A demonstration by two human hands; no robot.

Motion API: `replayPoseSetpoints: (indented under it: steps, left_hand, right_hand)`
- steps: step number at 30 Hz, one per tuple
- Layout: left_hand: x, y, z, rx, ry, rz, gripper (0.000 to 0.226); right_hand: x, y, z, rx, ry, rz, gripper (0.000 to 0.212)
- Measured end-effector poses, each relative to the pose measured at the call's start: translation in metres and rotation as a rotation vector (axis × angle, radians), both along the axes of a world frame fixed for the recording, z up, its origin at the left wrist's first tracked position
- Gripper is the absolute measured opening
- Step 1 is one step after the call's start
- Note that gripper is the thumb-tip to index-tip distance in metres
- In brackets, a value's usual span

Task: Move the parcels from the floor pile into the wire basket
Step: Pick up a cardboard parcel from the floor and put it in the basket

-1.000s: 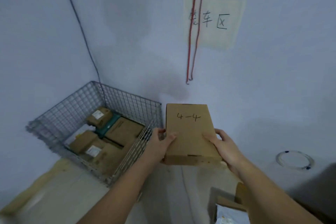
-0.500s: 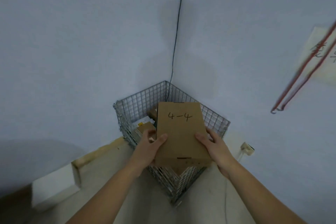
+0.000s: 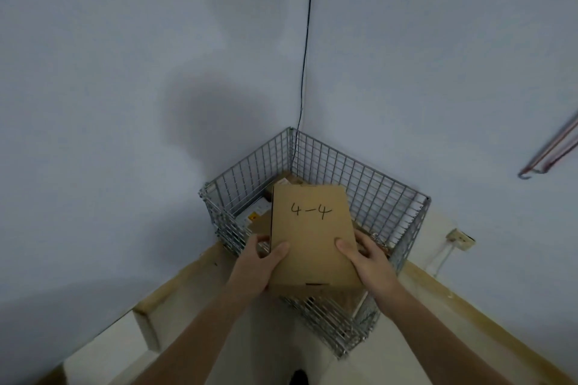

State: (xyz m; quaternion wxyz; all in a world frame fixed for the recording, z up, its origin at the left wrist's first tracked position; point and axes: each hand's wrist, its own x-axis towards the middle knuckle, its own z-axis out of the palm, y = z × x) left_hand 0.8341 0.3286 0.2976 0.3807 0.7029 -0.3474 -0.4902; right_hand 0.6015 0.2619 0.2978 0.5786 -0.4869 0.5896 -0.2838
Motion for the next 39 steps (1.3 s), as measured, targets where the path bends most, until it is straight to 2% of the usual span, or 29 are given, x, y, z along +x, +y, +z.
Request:
replayPoseSetpoints:
  steps: [5, 8, 14, 19, 23, 27, 32, 39]
  left_hand:
    - [0.047, -0.058, -0.019, 0.02, -0.005, -0.005, 0.049]
    - [0.084, -0.09, -0.029, 0.055, -0.042, 0.024, 0.062]
    - [0.145, -0.16, -0.038, 0.087, -0.078, -0.01, 0.049]
    - [0.199, -0.242, -0.058, 0.114, -0.119, -0.192, 0.056]
    - [0.226, -0.306, -0.081, 0.156, -0.145, -0.412, 0.038]
    - [0.224, -0.359, -0.113, 0.217, -0.12, -0.622, 0.059]
    - [0.189, -0.419, -0.172, 0.231, -0.178, -0.76, 0.038]
    - [0.15, -0.501, -0.296, 0.328, -0.196, -0.685, 0.029]
  right_hand:
    - [0.047, -0.065, -0.025, 0.04, 0.056, 0.041, 0.076]
    - [0.087, -0.103, -0.034, 0.057, 0.098, 0.096, 0.07]
    - [0.15, -0.169, -0.044, 0.107, 0.114, 0.104, 0.073]
    - [0.193, -0.211, -0.068, 0.219, 0.054, -0.078, 0.073]
    - [0.223, -0.222, -0.094, 0.297, 0.098, -0.295, 0.074]
    - [0.231, -0.223, -0.118, 0.343, 0.085, -0.469, 0.066]
    - [0.214, -0.247, -0.165, 0.412, 0.035, -0.641, 0.068]
    - [0.172, -0.331, -0.281, 0.486, -0.018, -0.578, 0.07]
